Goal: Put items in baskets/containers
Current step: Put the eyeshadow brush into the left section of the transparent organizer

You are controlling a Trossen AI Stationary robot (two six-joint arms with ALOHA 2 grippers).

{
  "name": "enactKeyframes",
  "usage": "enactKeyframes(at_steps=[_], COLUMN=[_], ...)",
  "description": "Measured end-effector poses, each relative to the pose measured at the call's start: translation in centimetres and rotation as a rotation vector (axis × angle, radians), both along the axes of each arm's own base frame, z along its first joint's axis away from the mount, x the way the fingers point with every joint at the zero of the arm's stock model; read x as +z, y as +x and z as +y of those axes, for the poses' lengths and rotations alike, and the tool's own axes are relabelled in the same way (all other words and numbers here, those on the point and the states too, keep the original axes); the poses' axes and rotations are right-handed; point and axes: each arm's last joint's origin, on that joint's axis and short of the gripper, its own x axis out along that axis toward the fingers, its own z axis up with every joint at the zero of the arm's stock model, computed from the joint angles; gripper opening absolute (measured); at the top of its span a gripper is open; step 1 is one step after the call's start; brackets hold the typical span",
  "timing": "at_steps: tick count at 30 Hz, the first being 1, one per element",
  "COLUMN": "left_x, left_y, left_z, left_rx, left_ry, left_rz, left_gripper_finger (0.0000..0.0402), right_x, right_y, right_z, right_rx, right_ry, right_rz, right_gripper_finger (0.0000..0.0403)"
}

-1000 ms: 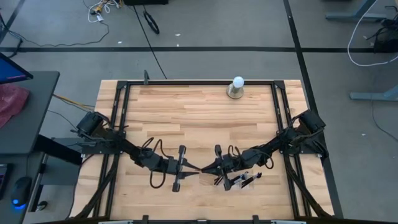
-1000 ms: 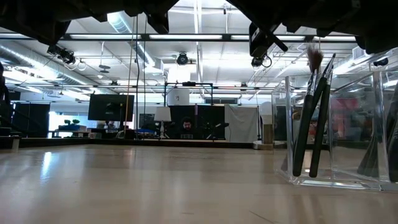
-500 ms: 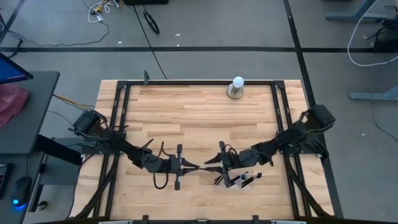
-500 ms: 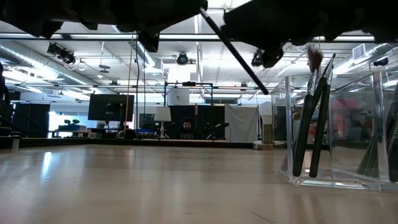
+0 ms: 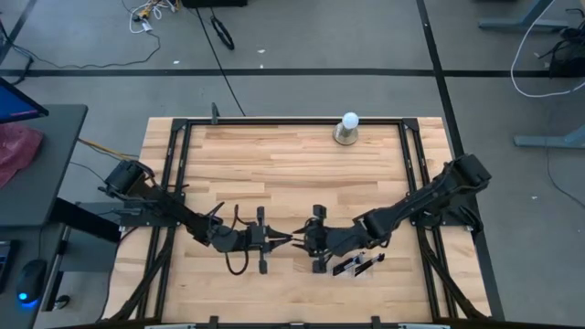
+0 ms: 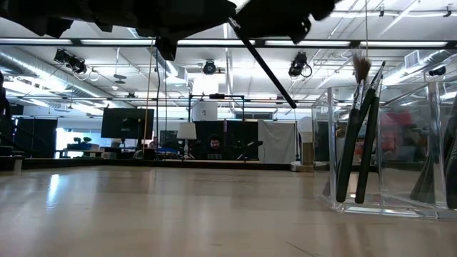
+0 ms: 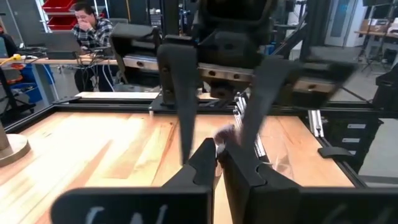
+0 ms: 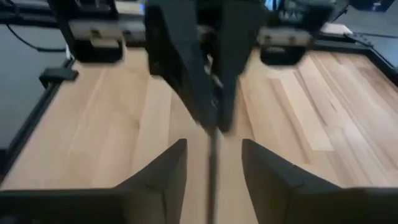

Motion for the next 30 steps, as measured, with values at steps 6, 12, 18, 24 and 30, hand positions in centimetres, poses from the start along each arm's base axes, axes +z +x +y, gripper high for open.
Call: enactKeyframes(at_steps=[6,12,18,24,30], left_x=[0.0,0.0,0.6,2.5,2.7], left_y=[0.0,0.0,-0.1,-1.1,-2.1], left_z=[0.0,-0.1,0.0,-0.6,-1.5], left_rx=[0.001,-0.003,0.003,-0.030,-0.059], left_ry=[0.000,0.004,0.051,0.071,0.091], left_rz=[0.000,0.000,-0.042,-0.072,-0.024], left_gripper_finger=[0.0016,0.0025,0.0066,0.0159,0.0216], right_x=[-0.6,-0.7,-0.7,-0.3,2.5], right_y=[1.4,1.7,0.8,-1.7,-6.9], right_z=[0.8,1.1,2.3,5.0,8.7], right_rx=[0.006,-0.017,-0.169,-0.372,-0.558], right_ry=[-0.012,0.028,0.001,-0.061,-0.104], right_rz=[0.002,-0.029,-0.117,-0.274,-0.438], right_gripper_finger=[0.0113,0.0019,0.0015,0.0011,0.0010])
